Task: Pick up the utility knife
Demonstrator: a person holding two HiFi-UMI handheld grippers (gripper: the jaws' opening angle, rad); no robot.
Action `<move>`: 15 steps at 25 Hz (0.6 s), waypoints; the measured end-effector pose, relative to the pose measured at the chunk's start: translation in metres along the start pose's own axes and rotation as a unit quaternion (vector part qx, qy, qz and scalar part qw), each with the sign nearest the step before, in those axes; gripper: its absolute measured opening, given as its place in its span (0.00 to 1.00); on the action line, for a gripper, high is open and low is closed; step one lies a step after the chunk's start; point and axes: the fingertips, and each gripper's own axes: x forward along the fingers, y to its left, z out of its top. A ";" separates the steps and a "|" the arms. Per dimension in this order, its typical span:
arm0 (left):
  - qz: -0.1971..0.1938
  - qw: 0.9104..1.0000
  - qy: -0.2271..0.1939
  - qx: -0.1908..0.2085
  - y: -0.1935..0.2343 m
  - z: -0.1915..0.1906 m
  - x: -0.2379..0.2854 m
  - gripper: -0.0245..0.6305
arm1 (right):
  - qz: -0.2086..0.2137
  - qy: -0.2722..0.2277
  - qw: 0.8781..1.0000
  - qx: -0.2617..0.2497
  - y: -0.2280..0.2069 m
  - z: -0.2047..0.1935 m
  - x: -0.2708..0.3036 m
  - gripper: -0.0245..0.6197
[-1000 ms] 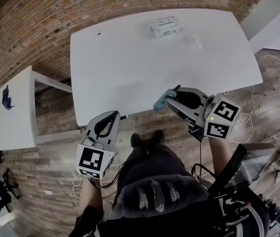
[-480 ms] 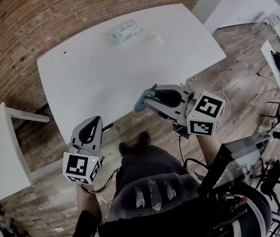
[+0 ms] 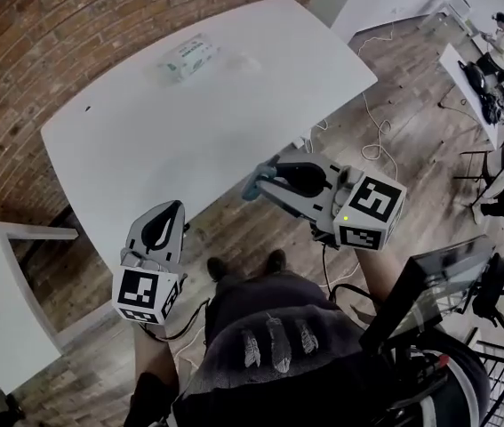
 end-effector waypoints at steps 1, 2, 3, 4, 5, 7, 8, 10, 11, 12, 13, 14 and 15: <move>0.001 1.000 0.001 0.005 -0.001 0.003 0.001 0.03 | -0.002 -0.006 1.000 -0.001 -0.001 0.001 -0.004 0.16; 0.003 1.000 0.002 0.009 -0.003 0.005 0.002 0.03 | -0.003 -0.013 1.000 -0.001 -0.003 0.002 -0.008 0.16; 0.005 1.000 0.004 0.013 -0.006 0.007 0.003 0.03 | -0.002 -0.020 1.000 0.000 -0.005 0.002 -0.012 0.16; 0.006 1.000 0.007 0.017 -0.010 0.008 0.005 0.03 | 0.000 -0.027 1.000 0.003 -0.006 0.002 -0.018 0.16; 0.008 1.000 0.011 0.023 -0.015 0.010 0.007 0.03 | 0.002 -0.033 0.999 0.005 -0.008 0.002 -0.024 0.16; 0.009 0.999 0.018 0.036 -0.031 0.014 0.013 0.03 | 0.004 -0.046 0.999 0.013 -0.014 0.002 -0.040 0.16; 0.008 0.999 0.022 0.042 -0.040 0.017 0.016 0.03 | 0.006 -0.053 0.998 0.019 -0.017 0.001 -0.049 0.16; 0.007 0.998 0.027 0.053 -0.057 0.024 0.021 0.03 | 0.013 -0.070 0.997 0.033 -0.022 0.002 -0.066 0.16; 0.008 0.998 0.029 0.060 -0.064 0.028 0.024 0.03 | 0.018 -0.079 0.996 0.039 -0.024 0.003 -0.073 0.16; 0.010 0.997 0.030 0.067 -0.070 0.031 0.026 0.03 | 0.023 -0.087 0.995 0.042 -0.027 0.004 -0.079 0.16; 0.012 0.997 0.031 0.073 -0.075 0.035 0.029 0.03 | 0.028 -0.093 0.994 0.044 -0.029 0.004 -0.083 0.16; 0.016 0.996 0.033 0.079 -0.079 0.037 0.031 0.03 | 0.033 -0.096 0.994 0.044 -0.031 0.004 -0.086 0.16; 0.020 0.996 0.035 0.083 -0.082 0.039 0.032 0.03 | 0.038 -0.099 0.993 0.043 -0.033 0.003 -0.089 0.16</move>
